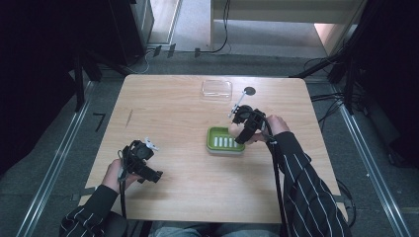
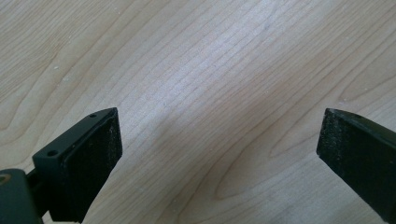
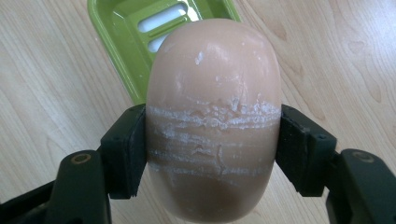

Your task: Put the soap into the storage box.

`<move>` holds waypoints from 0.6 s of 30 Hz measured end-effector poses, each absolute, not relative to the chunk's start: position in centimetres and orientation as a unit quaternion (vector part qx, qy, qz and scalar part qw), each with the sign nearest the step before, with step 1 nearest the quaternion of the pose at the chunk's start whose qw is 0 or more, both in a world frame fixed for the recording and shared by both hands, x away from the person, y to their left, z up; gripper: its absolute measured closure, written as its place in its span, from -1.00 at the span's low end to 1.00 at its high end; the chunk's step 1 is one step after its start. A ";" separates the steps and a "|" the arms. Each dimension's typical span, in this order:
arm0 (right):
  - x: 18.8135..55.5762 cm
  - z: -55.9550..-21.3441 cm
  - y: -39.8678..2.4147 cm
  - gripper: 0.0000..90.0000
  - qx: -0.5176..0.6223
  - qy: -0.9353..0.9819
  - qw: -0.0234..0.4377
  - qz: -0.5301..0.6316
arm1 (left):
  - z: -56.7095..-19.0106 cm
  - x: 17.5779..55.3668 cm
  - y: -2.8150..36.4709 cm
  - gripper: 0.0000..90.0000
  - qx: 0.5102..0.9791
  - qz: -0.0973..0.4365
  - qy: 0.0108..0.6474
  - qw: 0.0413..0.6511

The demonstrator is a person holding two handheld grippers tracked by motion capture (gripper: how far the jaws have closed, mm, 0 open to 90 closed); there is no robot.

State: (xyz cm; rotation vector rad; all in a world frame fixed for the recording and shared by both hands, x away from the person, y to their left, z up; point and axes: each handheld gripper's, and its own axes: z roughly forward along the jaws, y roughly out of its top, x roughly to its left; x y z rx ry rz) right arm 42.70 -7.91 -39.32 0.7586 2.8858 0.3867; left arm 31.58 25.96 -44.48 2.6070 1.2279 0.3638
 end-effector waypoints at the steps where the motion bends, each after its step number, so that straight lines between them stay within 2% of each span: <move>1: 42.7 -39.3 -7.9 -0.26 0.249 0.958 0.065 0.130 | -44.5 31.6 26.0 -0.99 0.891 0.125 0.420 0.118; 18: 42.7 -39.7 -6.5 -0.26 0.225 0.964 0.066 0.128 | -44.5 31.5 26.2 -0.99 0.890 0.125 0.422 0.118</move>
